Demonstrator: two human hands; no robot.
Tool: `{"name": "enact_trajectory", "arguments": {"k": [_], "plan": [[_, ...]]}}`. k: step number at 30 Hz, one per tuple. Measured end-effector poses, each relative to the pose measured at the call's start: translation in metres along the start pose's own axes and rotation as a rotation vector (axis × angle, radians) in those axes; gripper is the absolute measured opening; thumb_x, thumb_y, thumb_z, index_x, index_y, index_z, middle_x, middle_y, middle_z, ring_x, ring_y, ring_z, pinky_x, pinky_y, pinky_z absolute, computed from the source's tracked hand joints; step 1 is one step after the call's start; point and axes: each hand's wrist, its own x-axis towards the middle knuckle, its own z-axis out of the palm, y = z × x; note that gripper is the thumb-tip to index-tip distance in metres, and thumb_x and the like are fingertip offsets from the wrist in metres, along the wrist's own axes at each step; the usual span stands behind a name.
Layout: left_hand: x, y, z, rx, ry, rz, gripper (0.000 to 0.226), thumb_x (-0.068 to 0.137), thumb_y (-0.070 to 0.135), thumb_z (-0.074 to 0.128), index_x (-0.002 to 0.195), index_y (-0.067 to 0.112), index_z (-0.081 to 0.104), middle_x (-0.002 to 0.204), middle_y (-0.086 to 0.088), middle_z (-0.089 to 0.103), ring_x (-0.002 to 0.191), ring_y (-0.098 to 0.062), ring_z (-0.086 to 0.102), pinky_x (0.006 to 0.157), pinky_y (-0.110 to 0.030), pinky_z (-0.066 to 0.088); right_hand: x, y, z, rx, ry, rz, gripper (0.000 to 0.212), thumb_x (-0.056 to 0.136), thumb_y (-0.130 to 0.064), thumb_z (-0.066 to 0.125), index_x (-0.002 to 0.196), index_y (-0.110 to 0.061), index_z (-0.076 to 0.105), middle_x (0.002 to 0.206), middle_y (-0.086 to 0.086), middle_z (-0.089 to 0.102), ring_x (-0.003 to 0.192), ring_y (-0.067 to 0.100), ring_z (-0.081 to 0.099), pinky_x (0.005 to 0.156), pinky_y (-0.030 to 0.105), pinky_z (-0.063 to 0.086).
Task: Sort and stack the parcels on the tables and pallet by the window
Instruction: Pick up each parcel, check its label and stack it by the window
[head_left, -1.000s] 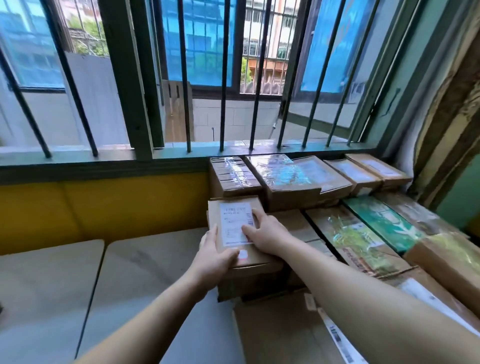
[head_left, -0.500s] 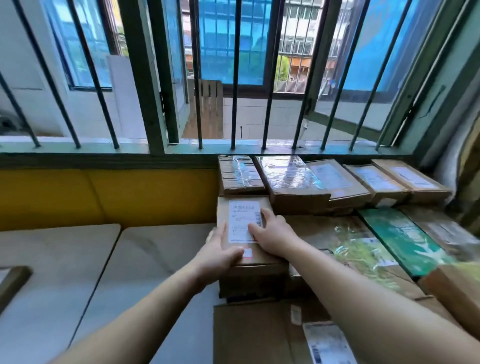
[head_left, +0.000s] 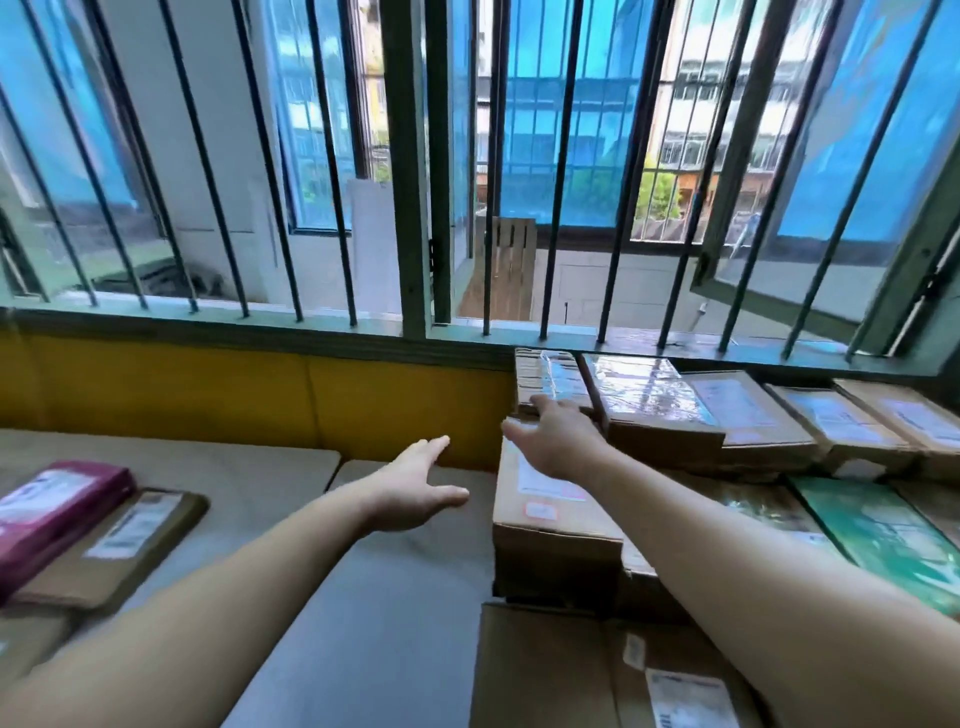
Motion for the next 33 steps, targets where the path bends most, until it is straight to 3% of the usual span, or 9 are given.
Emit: {"name": "enact_trajectory", "arguments": {"k": [8,14,18,22,27,33], "plan": [[-0.110,-0.139,-0.097,0.032,0.192,-0.169,0.081,0.091,0.046,0.058,0.153,0.030,0.009,0.162,0.001,0.004,0.148,-0.020,0.010,0.118,-0.041,0.016,-0.039,-0.181,0.086,0.086,-0.135,-0.214,0.072,0.095,-0.056,0.052,0.154,-0.026,0.026,0.157,0.009,0.031,0.137,0.031,0.043,0.102,0.048,0.049],[-0.223,-0.277,-0.158,0.050,0.321,-0.354,0.081,0.091,0.047,0.058,0.153,0.024,0.012,0.161,-0.001,0.013,0.146,-0.018,0.017,0.118,-0.033,0.019,-0.095,-0.329,0.185,0.105,-0.329,-0.394,0.070,0.096,-0.053,0.053,0.154,-0.023,0.027,0.155,0.011,0.033,0.129,0.029,0.050,0.093,0.034,0.052],[-0.289,-0.347,-0.181,0.026,0.387,-0.490,0.083,0.090,0.045,0.061,0.154,0.025,0.012,0.162,0.000,0.003,0.147,-0.019,0.013,0.119,-0.034,0.017,-0.127,-0.410,0.242,0.042,-0.402,-0.504,0.072,0.092,-0.058,0.053,0.151,-0.024,0.032,0.148,0.010,0.042,0.123,0.028,0.053,0.098,0.040,0.050],[-0.328,-0.402,-0.202,0.008,0.458,-0.599,0.086,0.087,0.044,0.065,0.154,0.026,0.013,0.161,-0.001,0.006,0.146,-0.020,0.017,0.116,-0.031,0.017,-0.146,-0.470,0.282,-0.027,-0.486,-0.633,0.067,0.096,-0.056,0.049,0.151,-0.023,0.030,0.151,0.010,0.038,0.127,0.029,0.049,0.088,0.031,0.043],[-0.342,-0.457,-0.224,0.009,0.441,-0.677,0.087,0.088,0.047,0.062,0.154,0.024,0.010,0.162,-0.004,0.001,0.148,-0.023,0.010,0.119,-0.033,0.013,-0.144,-0.521,0.332,-0.084,-0.539,-0.705,0.062,0.097,-0.055,0.048,0.147,-0.022,0.034,0.141,0.014,0.045,0.119,0.030,0.053,0.096,0.041,0.050],[-0.314,-0.521,-0.265,0.036,0.425,-0.718,0.084,0.089,0.045,0.061,0.154,0.028,0.010,0.162,0.000,0.000,0.148,-0.023,0.009,0.119,-0.037,0.015,-0.099,-0.573,0.384,-0.099,-0.556,-0.712,0.063,0.097,-0.055,0.048,0.148,-0.021,0.034,0.145,0.013,0.043,0.125,0.031,0.050,0.092,0.036,0.044]]}}
